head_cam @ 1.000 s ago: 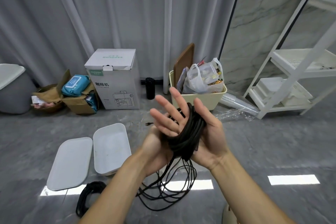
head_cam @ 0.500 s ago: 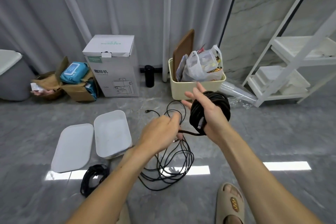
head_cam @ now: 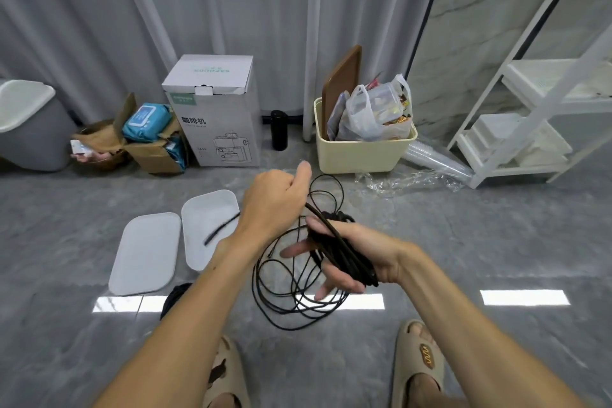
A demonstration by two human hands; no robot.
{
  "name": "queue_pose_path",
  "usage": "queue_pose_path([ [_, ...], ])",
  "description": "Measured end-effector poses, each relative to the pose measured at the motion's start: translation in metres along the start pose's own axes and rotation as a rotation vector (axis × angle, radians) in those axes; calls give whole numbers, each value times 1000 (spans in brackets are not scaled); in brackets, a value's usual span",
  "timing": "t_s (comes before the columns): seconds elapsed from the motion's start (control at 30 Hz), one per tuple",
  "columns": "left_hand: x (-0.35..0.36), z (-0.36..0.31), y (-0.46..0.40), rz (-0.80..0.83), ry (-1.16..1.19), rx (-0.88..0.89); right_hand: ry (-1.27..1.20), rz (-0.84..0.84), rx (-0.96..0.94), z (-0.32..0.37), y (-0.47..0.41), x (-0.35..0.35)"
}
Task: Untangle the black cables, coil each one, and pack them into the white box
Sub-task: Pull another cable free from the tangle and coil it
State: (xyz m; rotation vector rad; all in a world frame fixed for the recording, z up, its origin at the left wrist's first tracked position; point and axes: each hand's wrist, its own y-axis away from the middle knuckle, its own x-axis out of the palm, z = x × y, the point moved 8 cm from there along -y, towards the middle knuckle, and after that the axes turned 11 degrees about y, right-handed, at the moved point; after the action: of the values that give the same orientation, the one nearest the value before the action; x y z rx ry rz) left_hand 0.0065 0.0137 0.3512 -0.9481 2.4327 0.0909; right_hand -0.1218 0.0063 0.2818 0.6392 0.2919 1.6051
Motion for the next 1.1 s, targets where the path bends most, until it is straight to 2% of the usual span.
queue_pose_path([
  [0.13, -5, 15, -6, 0, 117, -43, -60, 212, -32, 5, -3, 23],
  [0.3, 6, 27, -7, 61, 234, -161, -257, 486, -242, 24, 1, 41],
  [0.4, 23, 42, -4, 171, 307, -253, -362, 588, -390, 35, 9, 43],
  [0.47, 42, 51, 3, 298, 299, -293, -461, 540, -478, 40, 11, 33],
  [0.57, 63, 63, 13, 479, 184, -305, -612, 380, -591, 42, 12, 7],
  [0.73, 71, 56, 28, 598, 210, -291, -752, 149, -681, 42, 11, -24],
  [0.87, 71, 58, 36, 607, 178, -347, -816, -5, -725, 40, 13, -42],
  [0.93, 65, 54, 37, 609, 113, -303, -855, -59, -719, 34, 14, -50],
  [1.0, 56, 52, 36, 578, 56, -259, -852, -17, -724, 35, 19, -50],
  [1.1, 43, 57, 30, 478, 91, -284, -713, -24, -725, 43, 28, -43],
])
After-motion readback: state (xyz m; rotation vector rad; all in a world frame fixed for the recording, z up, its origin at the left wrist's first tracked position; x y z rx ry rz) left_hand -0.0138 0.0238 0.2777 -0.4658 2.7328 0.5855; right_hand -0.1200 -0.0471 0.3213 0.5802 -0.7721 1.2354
